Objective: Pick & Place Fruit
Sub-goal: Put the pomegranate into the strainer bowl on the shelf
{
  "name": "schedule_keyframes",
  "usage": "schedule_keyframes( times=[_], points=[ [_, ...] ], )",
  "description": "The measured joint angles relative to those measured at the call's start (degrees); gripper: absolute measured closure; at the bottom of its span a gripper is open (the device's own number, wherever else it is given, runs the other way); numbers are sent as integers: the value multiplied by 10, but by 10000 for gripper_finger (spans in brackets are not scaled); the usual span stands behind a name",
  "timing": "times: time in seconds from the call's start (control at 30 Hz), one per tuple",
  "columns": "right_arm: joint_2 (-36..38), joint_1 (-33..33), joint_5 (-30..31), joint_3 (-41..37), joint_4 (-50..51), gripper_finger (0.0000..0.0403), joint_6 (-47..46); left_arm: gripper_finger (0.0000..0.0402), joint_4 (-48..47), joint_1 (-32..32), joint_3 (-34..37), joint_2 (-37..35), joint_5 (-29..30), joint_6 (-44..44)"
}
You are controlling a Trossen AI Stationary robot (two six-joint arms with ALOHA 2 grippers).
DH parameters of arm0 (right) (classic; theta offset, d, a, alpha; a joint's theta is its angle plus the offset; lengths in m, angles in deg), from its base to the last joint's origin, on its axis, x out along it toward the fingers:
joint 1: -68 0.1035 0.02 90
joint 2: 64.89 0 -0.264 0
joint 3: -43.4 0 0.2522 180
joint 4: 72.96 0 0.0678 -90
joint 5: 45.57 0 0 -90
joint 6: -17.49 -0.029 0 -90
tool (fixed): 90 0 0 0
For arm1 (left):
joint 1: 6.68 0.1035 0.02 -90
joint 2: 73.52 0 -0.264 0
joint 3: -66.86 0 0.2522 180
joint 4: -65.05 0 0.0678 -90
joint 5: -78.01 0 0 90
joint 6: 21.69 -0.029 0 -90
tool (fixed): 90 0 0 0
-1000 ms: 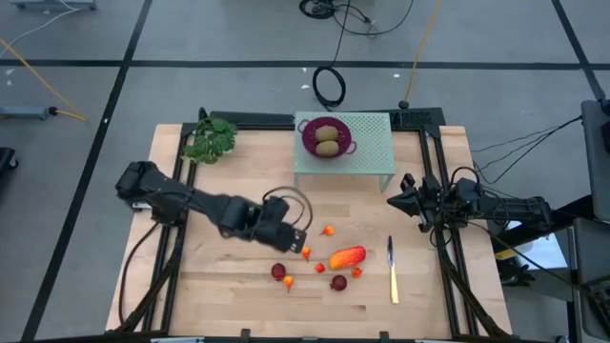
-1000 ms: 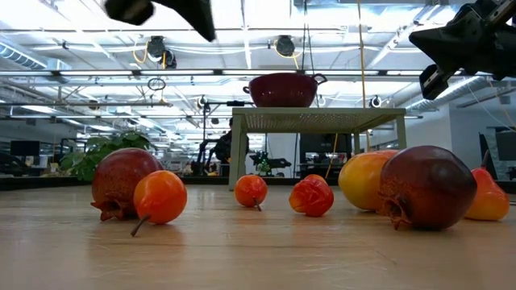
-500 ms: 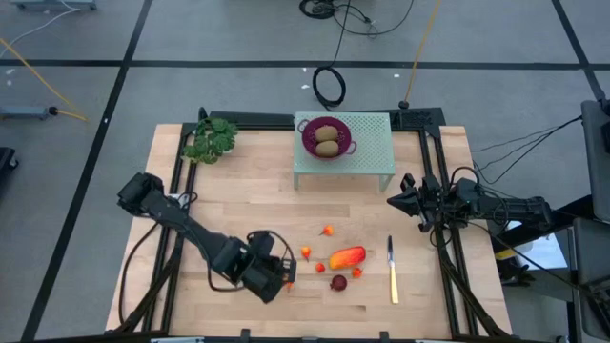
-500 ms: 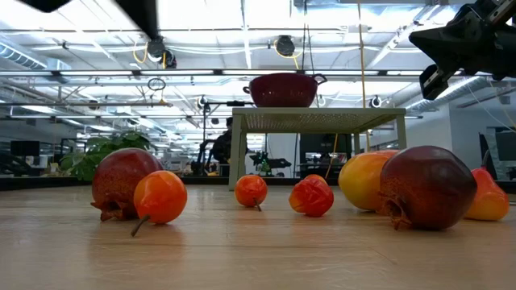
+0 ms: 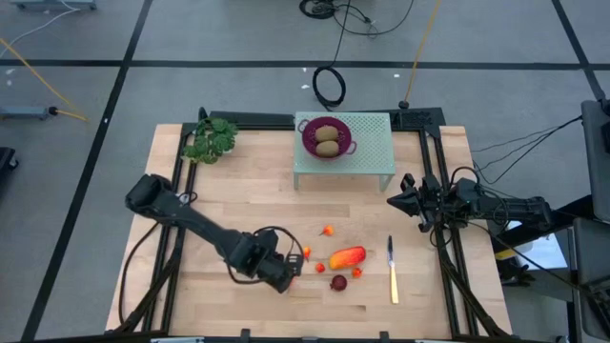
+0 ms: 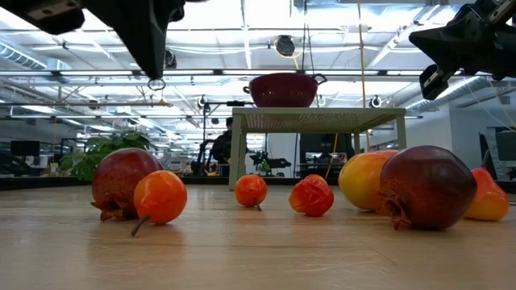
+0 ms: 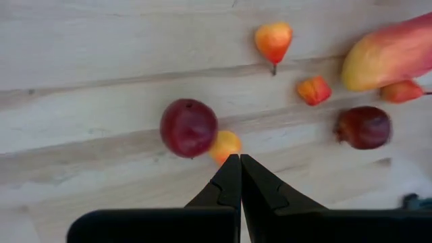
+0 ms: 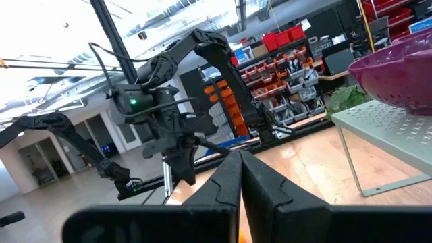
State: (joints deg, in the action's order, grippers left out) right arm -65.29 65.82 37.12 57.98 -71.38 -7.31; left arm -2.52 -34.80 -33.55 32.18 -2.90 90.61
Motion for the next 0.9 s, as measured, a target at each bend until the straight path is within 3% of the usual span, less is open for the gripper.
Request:
schedule_keyframes(
  times=[0.17,0.33,0.9],
  points=[
    [0,0,0,0,0,399,1,384,-4,10,0,1,-1,-14],
    [0,0,0,0,0,399,1,341,-9,12,0,1,-1,-16],
    [0,0,11,0,0,399,1,115,9,7,0,53,-46,-19]
  ],
)
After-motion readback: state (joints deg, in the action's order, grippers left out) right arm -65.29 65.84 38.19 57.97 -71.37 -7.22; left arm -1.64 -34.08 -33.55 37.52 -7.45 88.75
